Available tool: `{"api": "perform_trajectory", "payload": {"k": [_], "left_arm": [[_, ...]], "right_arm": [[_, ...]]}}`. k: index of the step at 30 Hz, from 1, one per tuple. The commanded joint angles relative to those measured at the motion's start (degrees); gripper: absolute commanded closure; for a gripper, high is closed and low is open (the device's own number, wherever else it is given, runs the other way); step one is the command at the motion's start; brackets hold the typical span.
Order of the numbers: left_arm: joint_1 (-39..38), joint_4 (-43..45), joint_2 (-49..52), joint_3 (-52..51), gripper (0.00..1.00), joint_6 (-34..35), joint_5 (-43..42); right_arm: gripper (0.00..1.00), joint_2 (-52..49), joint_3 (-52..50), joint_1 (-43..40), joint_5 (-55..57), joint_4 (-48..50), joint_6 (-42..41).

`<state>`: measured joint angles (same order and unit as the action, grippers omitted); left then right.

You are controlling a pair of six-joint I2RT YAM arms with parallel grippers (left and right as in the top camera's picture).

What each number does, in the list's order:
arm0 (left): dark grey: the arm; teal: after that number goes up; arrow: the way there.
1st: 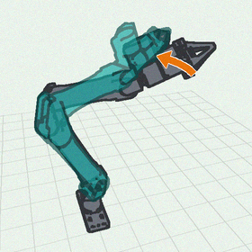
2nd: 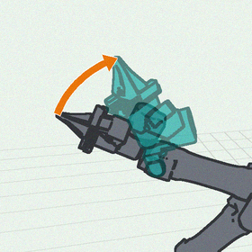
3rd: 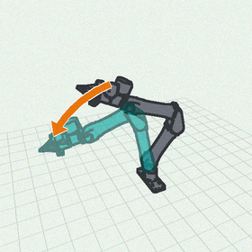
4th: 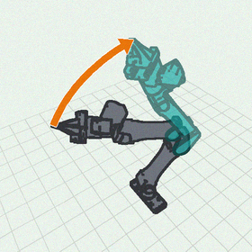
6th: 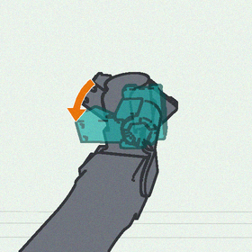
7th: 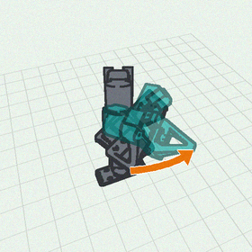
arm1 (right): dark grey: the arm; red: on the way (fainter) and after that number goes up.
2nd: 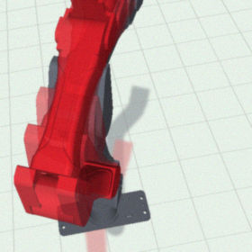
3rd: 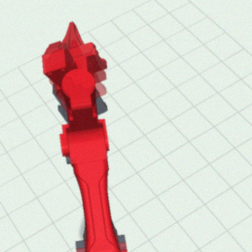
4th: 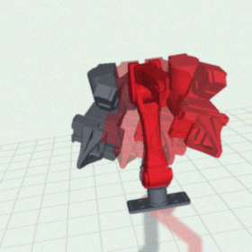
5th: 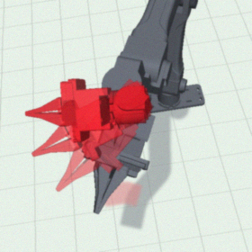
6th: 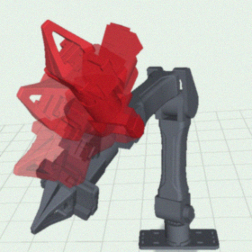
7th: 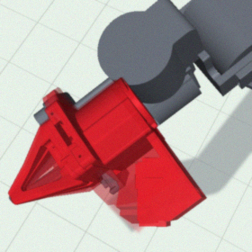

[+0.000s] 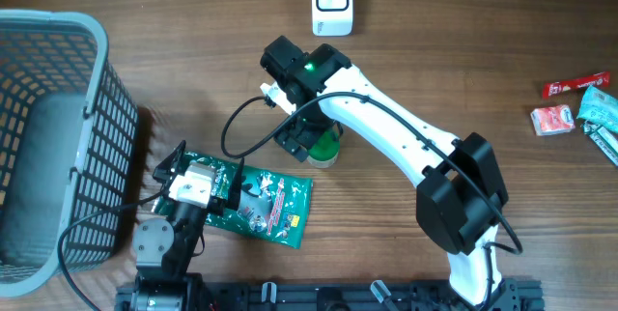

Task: Scan the item barcode

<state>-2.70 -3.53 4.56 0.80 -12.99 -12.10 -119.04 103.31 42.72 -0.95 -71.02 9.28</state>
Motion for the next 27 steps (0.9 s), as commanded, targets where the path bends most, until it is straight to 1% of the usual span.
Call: {"api": "perform_trajectory", "payload": {"k": [1,5,7,9,14,15,17,19,20,21,23,24,25,26,27], "left_arm": [[-0.2,-0.2,-0.4,-0.2,0.0,0.3,-0.7],[-0.2,-0.2,-0.4,-0.2,0.0,0.3,-0.7],[-0.2,-0.2,-0.4,-0.2,0.0,0.3,-0.7],[-0.2,-0.2,-0.4,-0.2,0.0,0.3,-0.7],[-0.2,-0.2,-0.4,-0.2,0.0,0.3,-0.7],[-0.2,-0.2,-0.4,-0.2,0.0,0.3,-0.7],[-0.2,-0.2,-0.4,-0.2,0.0,0.3,-0.7],[-0.2,-0.2,-0.4,-0.2,0.0,0.3,-0.7],[-0.2,-0.2,-0.4,-0.2,0.0,0.3,-0.7],[-0.2,-0.2,-0.4,-0.2,0.0,0.3,-0.7],[-0.2,-0.2,-0.4,-0.2,0.0,0.3,-0.7],[-0.2,-0.2,-0.4,-0.2,0.0,0.3,-0.7],[-0.2,-0.2,-0.4,-0.2,0.0,0.3,-0.7],[-0.2,-0.2,-0.4,-0.2,0.0,0.3,-0.7],[-0.2,-0.2,-0.4,-0.2,0.0,0.3,-0.7]], "right_arm": [[0.0,-0.8,-1.5,0.0,1.2,0.5,-1.0],[0.0,-0.8,-8.2,-1.0,1.6,8.2,-7.1],[0.0,-0.8,-8.4,-1.8,4.7,9.3,-15.0],[0.0,-0.8,-8.7,-1.9,5.2,9.3,-18.5],[0.01,-0.8,-17.8,-1.9,4.3,13.4,-17.1],[0.0,-0.8,-18.0,-1.9,2.8,13.4,-15.4],[0.01,-0.8,-18.1,-1.9,0.7,14.1,-15.3],[0.06,-0.8,-18.6,-1.9,0.7,15.9,-15.2],[0.11,-0.8,-18.6,-1.9,0.7,16.5,-13.7],[0.13,-0.8,-18.6,-1.9,1.1,16.9,-13.2],[0.13,-0.8,-18.6,-1.9,1.1,17.2,-11.8],[0.17,-0.8,-18.6,-1.9,1.1,17.3,-10.8],[0.17,-0.8,-18.6,-1.9,0.8,17.3,-11.1],[0.19,-0.8,-18.6,-1.9,0.9,17.1,-13.3],[0.2,-0.8,-18.6,-2.1,0.9,16.8,-17.8]]}}
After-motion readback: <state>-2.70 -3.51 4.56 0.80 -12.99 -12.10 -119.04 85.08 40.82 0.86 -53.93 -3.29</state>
